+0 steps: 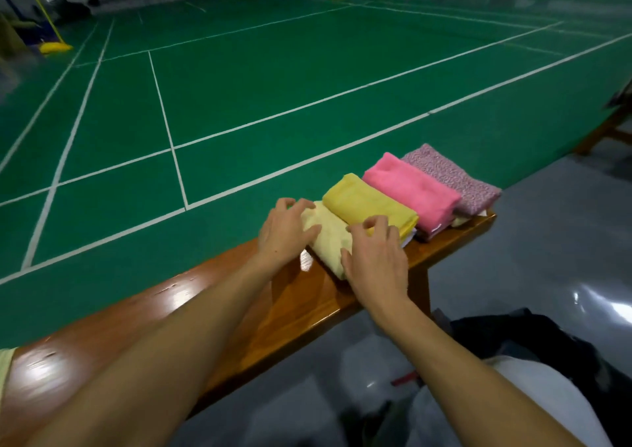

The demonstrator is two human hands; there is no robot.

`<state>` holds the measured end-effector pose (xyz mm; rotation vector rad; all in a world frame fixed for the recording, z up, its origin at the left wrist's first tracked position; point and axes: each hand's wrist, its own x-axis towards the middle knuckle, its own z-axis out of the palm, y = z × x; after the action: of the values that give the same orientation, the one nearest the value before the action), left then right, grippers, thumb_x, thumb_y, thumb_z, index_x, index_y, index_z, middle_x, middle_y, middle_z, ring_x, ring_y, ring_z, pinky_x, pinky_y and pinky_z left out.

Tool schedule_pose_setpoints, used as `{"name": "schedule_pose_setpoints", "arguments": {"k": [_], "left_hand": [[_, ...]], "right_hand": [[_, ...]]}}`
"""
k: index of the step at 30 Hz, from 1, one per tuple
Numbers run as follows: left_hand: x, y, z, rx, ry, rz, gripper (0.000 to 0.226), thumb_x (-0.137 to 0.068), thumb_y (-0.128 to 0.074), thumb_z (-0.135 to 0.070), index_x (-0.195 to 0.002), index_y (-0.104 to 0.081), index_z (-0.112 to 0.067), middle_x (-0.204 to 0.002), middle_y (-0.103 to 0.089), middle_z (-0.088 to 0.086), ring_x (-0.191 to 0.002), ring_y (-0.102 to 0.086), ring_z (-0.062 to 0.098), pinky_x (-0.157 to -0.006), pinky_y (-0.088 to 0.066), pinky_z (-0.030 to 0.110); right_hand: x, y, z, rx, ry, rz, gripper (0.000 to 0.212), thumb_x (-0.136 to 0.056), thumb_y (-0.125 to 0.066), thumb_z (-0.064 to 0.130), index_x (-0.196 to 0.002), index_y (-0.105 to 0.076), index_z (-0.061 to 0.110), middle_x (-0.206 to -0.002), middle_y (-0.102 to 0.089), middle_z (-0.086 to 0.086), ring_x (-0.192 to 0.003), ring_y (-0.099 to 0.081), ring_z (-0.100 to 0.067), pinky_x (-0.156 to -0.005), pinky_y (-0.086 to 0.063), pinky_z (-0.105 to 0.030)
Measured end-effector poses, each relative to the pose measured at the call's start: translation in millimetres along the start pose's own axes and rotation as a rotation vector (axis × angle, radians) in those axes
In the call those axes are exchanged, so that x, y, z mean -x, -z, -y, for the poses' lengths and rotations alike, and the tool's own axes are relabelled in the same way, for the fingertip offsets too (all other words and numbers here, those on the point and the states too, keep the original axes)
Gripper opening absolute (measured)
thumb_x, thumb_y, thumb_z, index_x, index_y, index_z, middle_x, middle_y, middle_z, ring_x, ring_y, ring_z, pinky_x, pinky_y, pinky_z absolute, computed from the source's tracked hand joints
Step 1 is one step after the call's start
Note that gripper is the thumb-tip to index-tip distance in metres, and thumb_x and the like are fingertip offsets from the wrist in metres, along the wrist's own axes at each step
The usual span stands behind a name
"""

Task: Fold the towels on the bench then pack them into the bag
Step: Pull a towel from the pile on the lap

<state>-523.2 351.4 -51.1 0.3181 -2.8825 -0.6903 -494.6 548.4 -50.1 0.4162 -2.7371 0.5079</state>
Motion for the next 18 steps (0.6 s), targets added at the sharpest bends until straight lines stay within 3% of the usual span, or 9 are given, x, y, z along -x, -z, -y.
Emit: {"name": "schedule_pose_setpoints", "arguments": {"k": [4, 10, 14, 18], "left_hand": [[7.3, -16.0, 2.1, -0.039, -0.091, 0.072, 0.031, -0.100, -0.059, -0.046, -0.129, -0.065, -0.037, -0.143, -0.051, 0.000, -0.130, -0.050, 0.026, -0.106, -0.046, 0.046], [10.2, -6.7, 1.7, -0.053, -0.133, 0.105, 0.033, -0.101, -0.057, -0.045, -0.131, -0.063, -0.033, -0.145, -0.053, -0.002, -0.129, -0.052, 0.022, -0.107, -0.047, 0.046], [17.6, 14.9, 2.8, -0.053, -0.145, -0.015, 0.020, -0.098, -0.058, -0.034, -0.114, -0.070, -0.029, -0.118, -0.066, -0.006, -0.106, -0.063, 0.015, -0.087, -0.056, 0.042], [42.3, 51.0, 7.3, -0.043, -0.181, -0.078, 0.015, -0.098, -0.060, -0.031, -0.103, -0.073, -0.027, -0.094, -0.065, -0.016, -0.087, -0.064, 0.008, -0.075, -0.059, 0.039]], "right_hand": [[2.4, -14.4, -0.9, -0.027, -0.003, 0.203, 0.024, -0.103, -0.058, 0.036, -0.120, -0.065, 0.020, -0.124, -0.049, -0.005, -0.114, -0.051, -0.027, -0.077, -0.051, -0.035], [0.3, -10.5, 0.1, -0.025, -0.033, 0.230, 0.031, -0.102, -0.056, 0.041, -0.125, -0.062, 0.021, -0.125, -0.051, -0.005, -0.115, -0.053, -0.025, -0.079, -0.052, -0.036], [-0.1, -5.5, 5.3, -0.051, -0.021, 0.187, 0.030, -0.102, -0.054, 0.042, -0.121, -0.064, 0.021, -0.117, -0.058, -0.005, -0.108, -0.058, -0.025, -0.077, -0.053, -0.038], [0.0, -1.1, 20.4, -0.148, 0.081, 0.078, 0.024, -0.101, -0.057, 0.040, -0.113, -0.069, 0.022, -0.105, -0.068, 0.000, -0.095, -0.063, -0.021, -0.071, -0.054, -0.038]]}}
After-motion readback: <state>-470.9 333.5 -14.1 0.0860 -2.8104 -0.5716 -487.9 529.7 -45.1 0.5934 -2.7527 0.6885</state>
